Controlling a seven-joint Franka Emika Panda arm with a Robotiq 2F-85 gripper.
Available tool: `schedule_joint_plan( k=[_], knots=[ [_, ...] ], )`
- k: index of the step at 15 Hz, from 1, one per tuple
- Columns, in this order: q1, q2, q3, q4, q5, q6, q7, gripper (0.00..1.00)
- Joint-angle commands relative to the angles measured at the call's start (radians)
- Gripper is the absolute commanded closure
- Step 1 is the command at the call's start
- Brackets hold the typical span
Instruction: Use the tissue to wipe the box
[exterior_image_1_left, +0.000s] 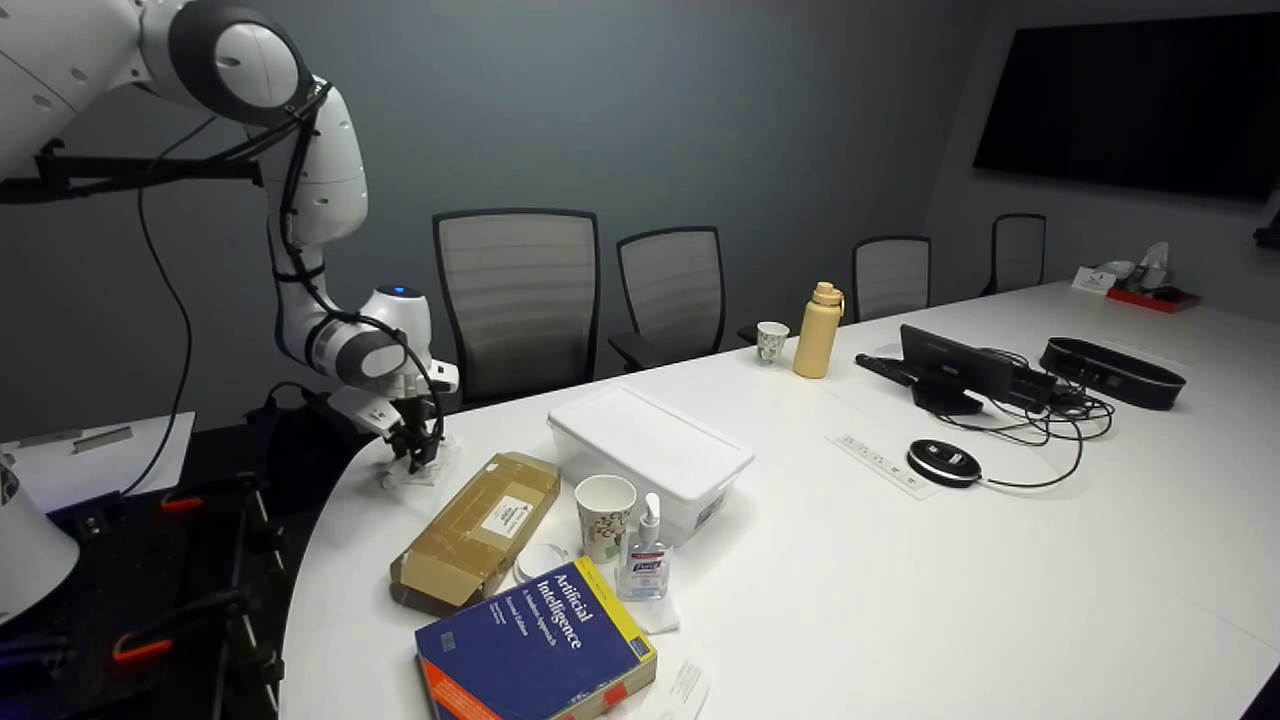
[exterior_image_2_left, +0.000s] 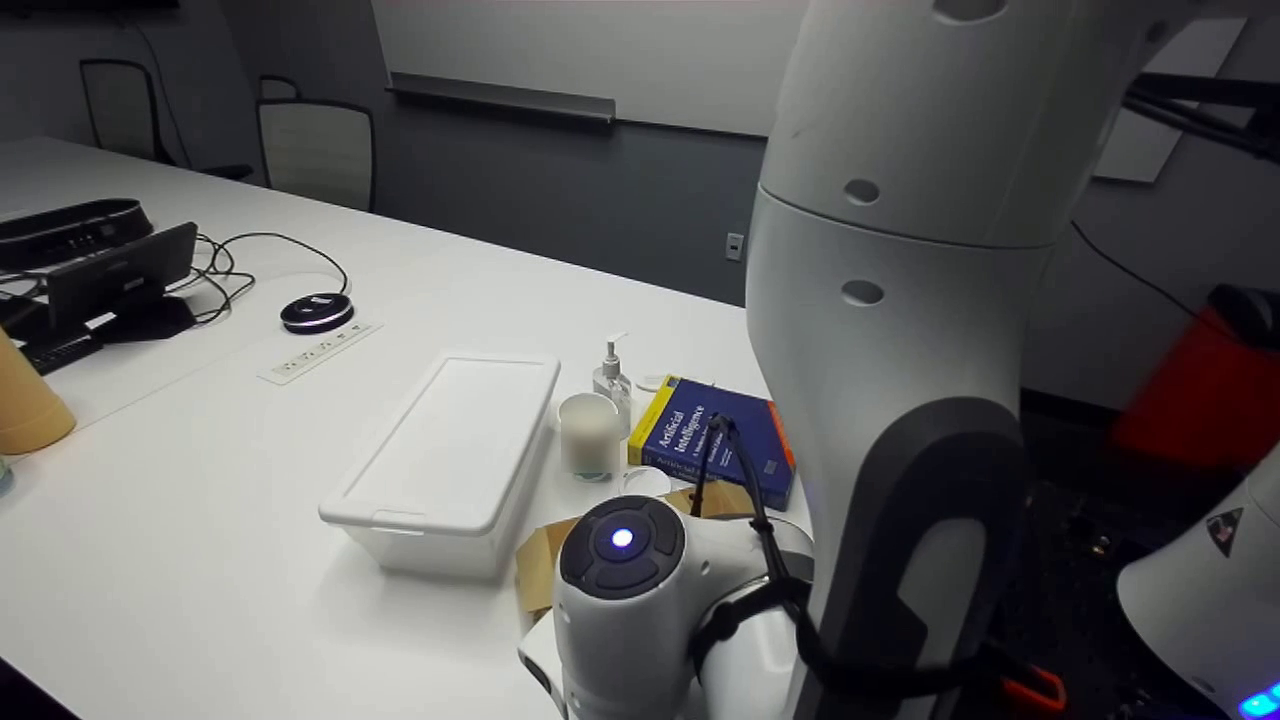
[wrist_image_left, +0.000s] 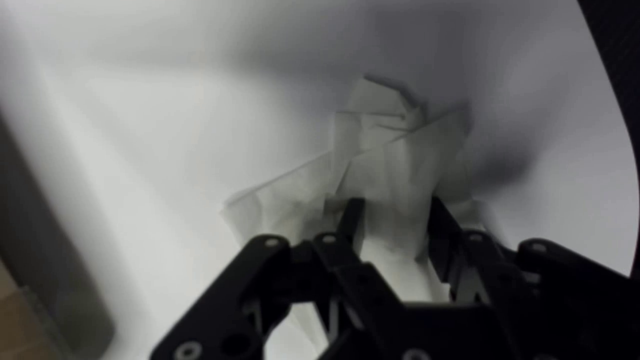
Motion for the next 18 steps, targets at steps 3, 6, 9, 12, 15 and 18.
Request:
schedule_joint_plan(
  k=[3,6,9,12,15,18],
  knots=[
    [0.047,-0.001,-0.031,0.0,-0.009,0.025,0.045,1.0],
    [0.046,-0.035,-0.031,-0.016,-0.001,0.001,0.062,0.98],
    [0.028,-0.105,-0.031,-0.05,0.011,-0.036,0.086,0.98],
    [0.001,-0.2,-0.044,-0.094,0.023,-0.071,0.119,0.98],
    [-0.04,-0.313,-0.064,-0.139,0.033,-0.118,0.152,0.98],
    [-0.095,-0.413,-0.098,-0.188,0.032,-0.132,0.171,0.98]
  ],
)
